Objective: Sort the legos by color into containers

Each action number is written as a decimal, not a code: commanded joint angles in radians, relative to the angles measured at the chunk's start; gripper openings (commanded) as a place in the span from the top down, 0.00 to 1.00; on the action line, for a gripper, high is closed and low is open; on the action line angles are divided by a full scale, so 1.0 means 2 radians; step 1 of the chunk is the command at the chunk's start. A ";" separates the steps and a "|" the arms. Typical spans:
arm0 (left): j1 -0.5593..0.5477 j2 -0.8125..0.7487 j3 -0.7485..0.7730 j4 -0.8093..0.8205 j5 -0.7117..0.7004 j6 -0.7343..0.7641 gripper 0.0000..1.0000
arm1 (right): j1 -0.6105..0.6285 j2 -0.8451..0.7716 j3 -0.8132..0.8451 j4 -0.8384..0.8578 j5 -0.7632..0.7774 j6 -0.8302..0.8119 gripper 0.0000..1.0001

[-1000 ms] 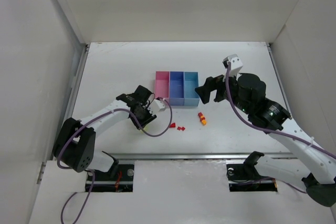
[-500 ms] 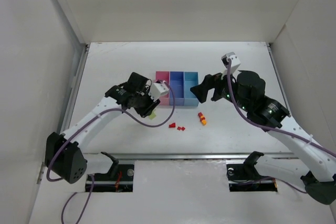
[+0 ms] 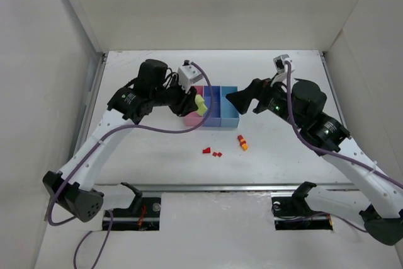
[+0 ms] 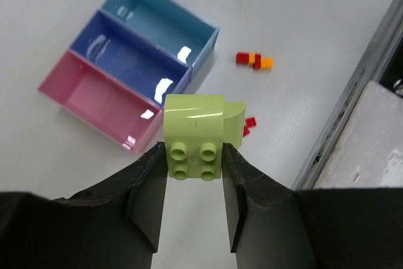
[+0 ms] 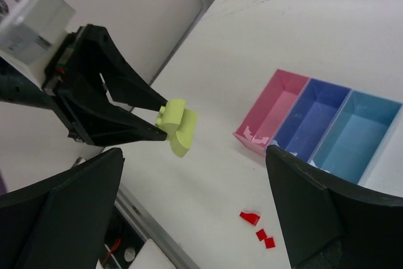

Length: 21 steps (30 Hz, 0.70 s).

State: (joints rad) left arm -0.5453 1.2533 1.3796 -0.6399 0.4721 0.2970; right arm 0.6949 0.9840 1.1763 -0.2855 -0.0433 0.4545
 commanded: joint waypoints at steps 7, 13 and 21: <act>-0.001 0.025 0.074 0.037 0.010 -0.062 1.00 | -0.002 0.039 -0.018 0.071 -0.068 0.011 0.12; -0.011 0.042 0.097 0.041 0.010 -0.072 1.00 | 0.009 0.108 0.028 0.071 -0.086 0.001 0.35; -0.011 0.028 0.092 0.042 0.010 -0.072 1.00 | 0.009 0.107 0.024 0.071 -0.096 -0.009 0.34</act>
State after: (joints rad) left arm -0.5621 1.3563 1.5272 -0.5873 0.4847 0.1669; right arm 0.7071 1.2274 1.1763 -0.1997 -0.1936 0.4591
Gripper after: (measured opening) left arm 0.330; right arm 0.650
